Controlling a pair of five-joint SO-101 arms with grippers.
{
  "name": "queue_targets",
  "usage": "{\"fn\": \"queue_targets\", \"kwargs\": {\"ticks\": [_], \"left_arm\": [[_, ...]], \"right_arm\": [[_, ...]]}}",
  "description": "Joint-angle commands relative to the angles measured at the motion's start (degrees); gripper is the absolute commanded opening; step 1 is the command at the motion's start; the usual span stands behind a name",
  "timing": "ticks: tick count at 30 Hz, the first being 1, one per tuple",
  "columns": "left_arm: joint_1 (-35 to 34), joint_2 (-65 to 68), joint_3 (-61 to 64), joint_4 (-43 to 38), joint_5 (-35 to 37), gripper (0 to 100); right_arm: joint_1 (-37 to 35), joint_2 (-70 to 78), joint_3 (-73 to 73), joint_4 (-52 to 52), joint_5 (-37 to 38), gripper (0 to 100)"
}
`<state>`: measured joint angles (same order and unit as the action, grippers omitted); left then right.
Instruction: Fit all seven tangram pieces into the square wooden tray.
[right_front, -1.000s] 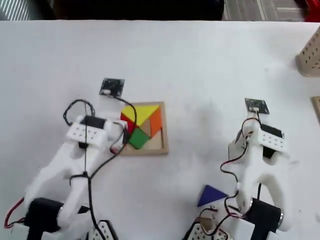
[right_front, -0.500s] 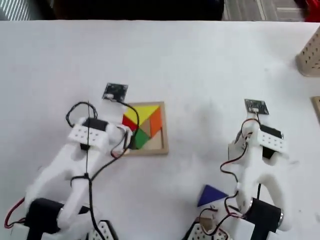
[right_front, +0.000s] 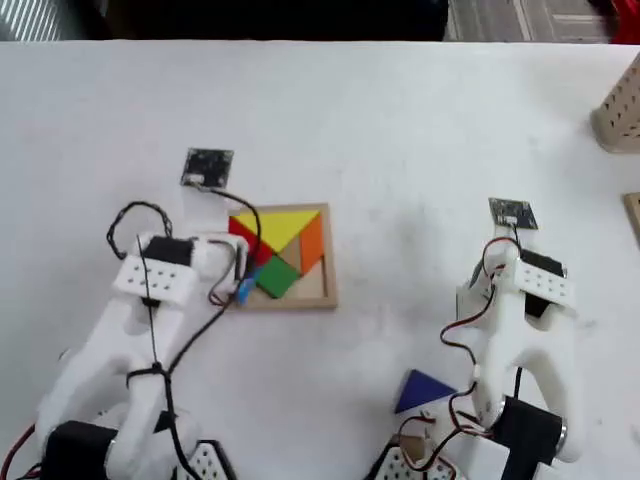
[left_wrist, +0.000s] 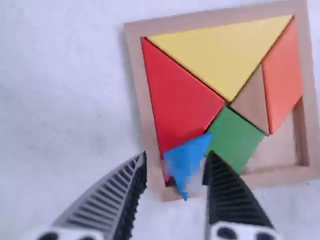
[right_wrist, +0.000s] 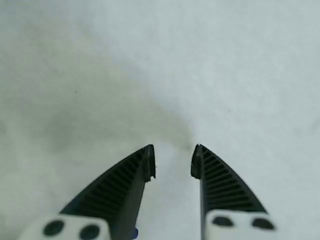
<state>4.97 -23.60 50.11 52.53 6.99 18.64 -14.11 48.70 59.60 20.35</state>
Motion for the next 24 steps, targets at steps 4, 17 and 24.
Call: {"fn": "queue_targets", "kwargs": {"ticks": [4, 17, 24], "left_arm": [[-2.07, -1.98, -1.14, -6.33, -0.18, 2], [1.89, 14.2, -7.91, -13.1, -0.53, 2], [7.69, 18.15, -10.55, -13.1, -0.62, 2]], "right_arm": [[-0.31, -0.04, -0.26, -0.57, 0.7, 13.0], [-0.31, -0.04, -0.26, -0.57, 0.7, 13.0], [-0.31, -0.04, -0.26, -0.57, 0.79, 13.0]]}}
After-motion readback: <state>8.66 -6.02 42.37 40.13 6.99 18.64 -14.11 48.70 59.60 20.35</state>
